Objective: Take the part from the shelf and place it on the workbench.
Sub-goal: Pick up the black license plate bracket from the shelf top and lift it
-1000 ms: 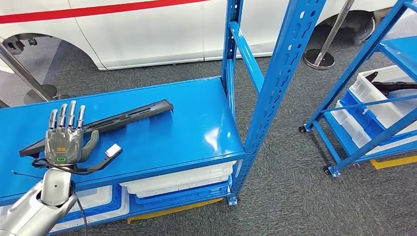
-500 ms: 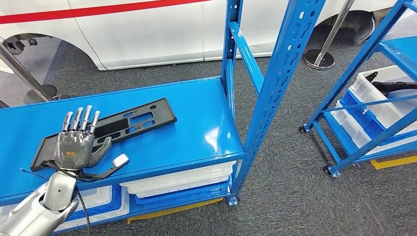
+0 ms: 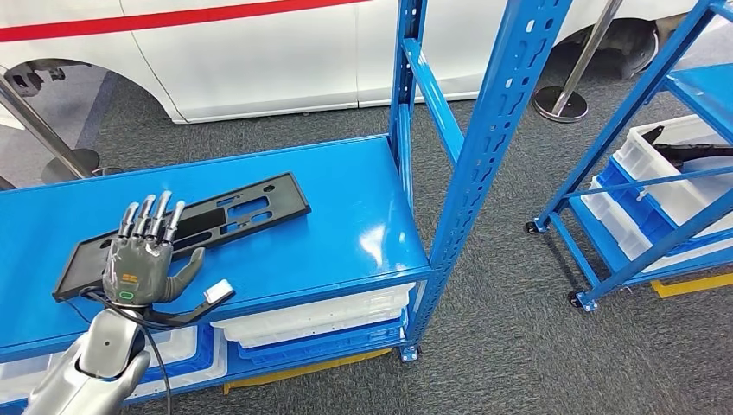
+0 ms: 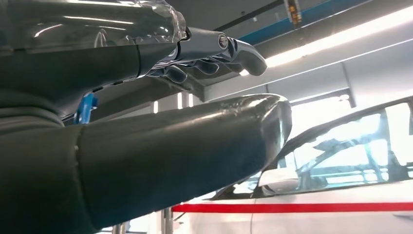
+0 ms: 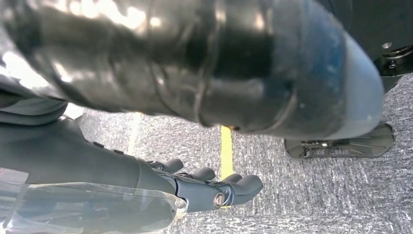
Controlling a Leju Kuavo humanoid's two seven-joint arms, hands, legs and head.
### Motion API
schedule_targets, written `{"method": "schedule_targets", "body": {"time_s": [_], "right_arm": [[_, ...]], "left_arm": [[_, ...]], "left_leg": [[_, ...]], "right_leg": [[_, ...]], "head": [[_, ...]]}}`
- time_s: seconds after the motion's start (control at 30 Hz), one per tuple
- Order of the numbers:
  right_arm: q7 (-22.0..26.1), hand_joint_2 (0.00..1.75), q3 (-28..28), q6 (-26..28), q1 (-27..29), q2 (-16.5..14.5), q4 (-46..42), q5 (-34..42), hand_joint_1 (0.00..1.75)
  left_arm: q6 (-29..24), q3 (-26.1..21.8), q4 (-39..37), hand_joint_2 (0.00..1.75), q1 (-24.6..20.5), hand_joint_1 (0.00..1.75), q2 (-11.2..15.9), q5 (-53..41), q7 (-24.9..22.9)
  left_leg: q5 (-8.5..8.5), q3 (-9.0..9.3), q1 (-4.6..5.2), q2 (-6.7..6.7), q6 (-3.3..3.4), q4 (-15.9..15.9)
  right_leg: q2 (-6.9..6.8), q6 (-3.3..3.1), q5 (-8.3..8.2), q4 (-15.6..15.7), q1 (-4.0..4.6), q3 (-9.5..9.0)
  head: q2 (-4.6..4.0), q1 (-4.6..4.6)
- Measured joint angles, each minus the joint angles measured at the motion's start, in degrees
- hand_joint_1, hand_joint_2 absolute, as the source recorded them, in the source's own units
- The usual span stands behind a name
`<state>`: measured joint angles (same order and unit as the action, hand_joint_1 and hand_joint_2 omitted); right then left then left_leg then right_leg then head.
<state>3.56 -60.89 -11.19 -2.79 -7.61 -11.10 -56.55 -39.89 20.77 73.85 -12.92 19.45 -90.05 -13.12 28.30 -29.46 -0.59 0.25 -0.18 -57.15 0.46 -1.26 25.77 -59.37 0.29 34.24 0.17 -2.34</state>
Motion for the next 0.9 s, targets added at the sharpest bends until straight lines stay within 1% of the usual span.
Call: {"method": "schedule_targets", "body": {"time_s": [0.23, 0.37, 0.5, 0.63, 0.77, 0.9], "right_arm": [[0.0, 0.0, 0.0, -0.1, 0.0, 0.0, 0.0, -0.1, 0.0], [0.0, 0.0, 0.0, -0.1, 0.0, 0.0, 0.0, -0.2, 0.0], [0.0, 0.0, -0.1, -0.1, 0.0, 0.0, 0.0, -0.2, 0.0], [0.0, 0.0, -0.1, -0.1, 0.0, 0.0, 0.0, -0.5, 0.0], [0.1, 0.0, -0.2, -0.2, 0.0, 0.0, 0.0, -0.8, 0.0], [0.1, 0.0, -0.3, -0.1, 0.0, 0.0, 0.0, -1.0, 0.0]], "left_arm": [[0.0, -2.4, 0.7, 0.0, 0.7, 0.0, -1.7, 0.0, 1.5], [0.0, -3.3, 0.7, 1.75, 0.7, 0.0, -2.3, 0.0, 1.8], [0.0, -4.4, 0.4, 1.75, 0.8, 0.0, -3.1, 0.0, 2.8], [0.0, -6.6, -1.0, 1.75, 0.9, 0.0, -4.1, 0.0, 5.0], [0.0, -11.0, -3.9, 1.75, 1.0, 0.0, -5.5, 1.0, 8.5], [0.0, -15.7, -7.3, 1.75, 1.0, 0.0, -6.3, 3.2, 11.6]], "left_leg": [[0.0, 0.0, -0.01, -0.01, 0.0, 0.0], [0.0, 0.0, -0.01, -0.01, 0.0, 0.0], [0.0, -0.01, -0.01, -0.01, 0.0, 0.0], [0.0, -0.02, 0.0, 0.0, 0.0, 0.0], [0.0, -0.04, -0.01, 0.0, 0.0, 0.0], [0.0, -0.05, -0.01, 0.0, 0.0, 0.0]], "right_leg": [[0.0, 0.0, 0.0, 0.0, 0.01, 0.0], [-0.01, 0.0, 0.0, 0.0, 0.01, 0.0], [-0.01, 0.0, 0.0, 0.0, 0.01, -0.01], [0.0, 0.0, 0.0, 0.0, 0.0, 0.0], [0.0, 0.0, 0.0, 0.0, 0.01, 0.0], [0.01, 0.0, 0.0, 0.0, 0.02, 0.0]], "head": [[0.0, 0.0], [0.0, 0.0], [0.0, 0.0], [0.01, 0.0], [0.01, 0.0], [0.01, 0.0]]}}
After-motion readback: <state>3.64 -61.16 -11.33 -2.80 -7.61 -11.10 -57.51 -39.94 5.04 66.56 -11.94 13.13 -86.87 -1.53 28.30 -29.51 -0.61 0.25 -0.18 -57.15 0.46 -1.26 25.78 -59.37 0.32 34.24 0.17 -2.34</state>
